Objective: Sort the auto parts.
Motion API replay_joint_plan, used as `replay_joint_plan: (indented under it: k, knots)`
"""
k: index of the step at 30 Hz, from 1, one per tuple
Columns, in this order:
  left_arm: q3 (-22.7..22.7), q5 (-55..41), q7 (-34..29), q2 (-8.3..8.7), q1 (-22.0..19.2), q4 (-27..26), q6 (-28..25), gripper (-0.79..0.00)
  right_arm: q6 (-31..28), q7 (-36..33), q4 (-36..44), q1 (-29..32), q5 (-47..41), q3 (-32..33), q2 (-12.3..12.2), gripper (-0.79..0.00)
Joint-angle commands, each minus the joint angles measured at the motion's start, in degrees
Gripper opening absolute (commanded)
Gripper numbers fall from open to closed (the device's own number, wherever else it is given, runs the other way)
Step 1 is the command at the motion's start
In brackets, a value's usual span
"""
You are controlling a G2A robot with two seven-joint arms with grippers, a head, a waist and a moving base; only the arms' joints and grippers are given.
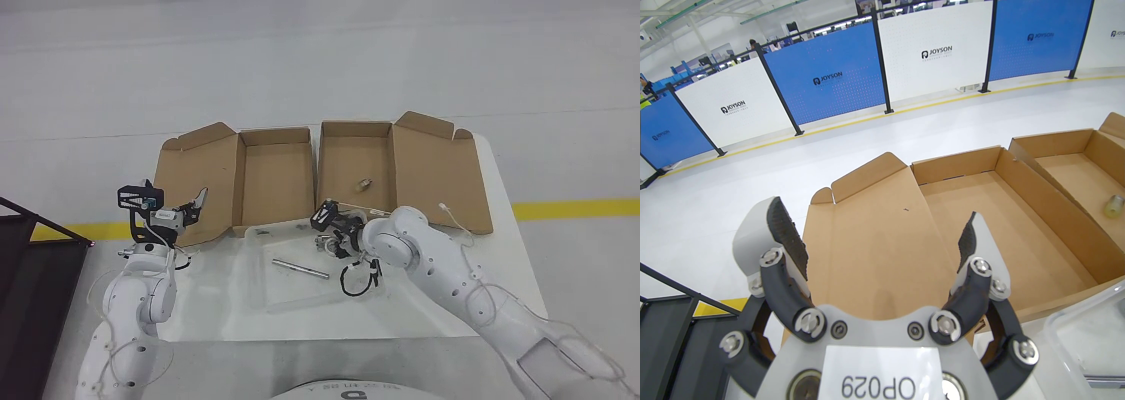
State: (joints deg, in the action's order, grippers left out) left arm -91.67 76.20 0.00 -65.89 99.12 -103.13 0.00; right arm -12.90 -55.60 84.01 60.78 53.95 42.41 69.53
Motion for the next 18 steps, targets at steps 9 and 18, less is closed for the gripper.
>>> replay_joint_plan:
  k: [9,18]
  knots:
    - [0.0,0.0,0.0,0.0,0.0,0.0,0.0,0.0,-1.32,1.0,-1.24,-0.59,-0.89,-0.4,0.5,-0.785]
    - [0.0,0.0,0.0,0.0,0.0,0.0,0.0,0.0,-6.86,5.58,2.1,2.03,-7.18,3.49,-0.37,-0.785]
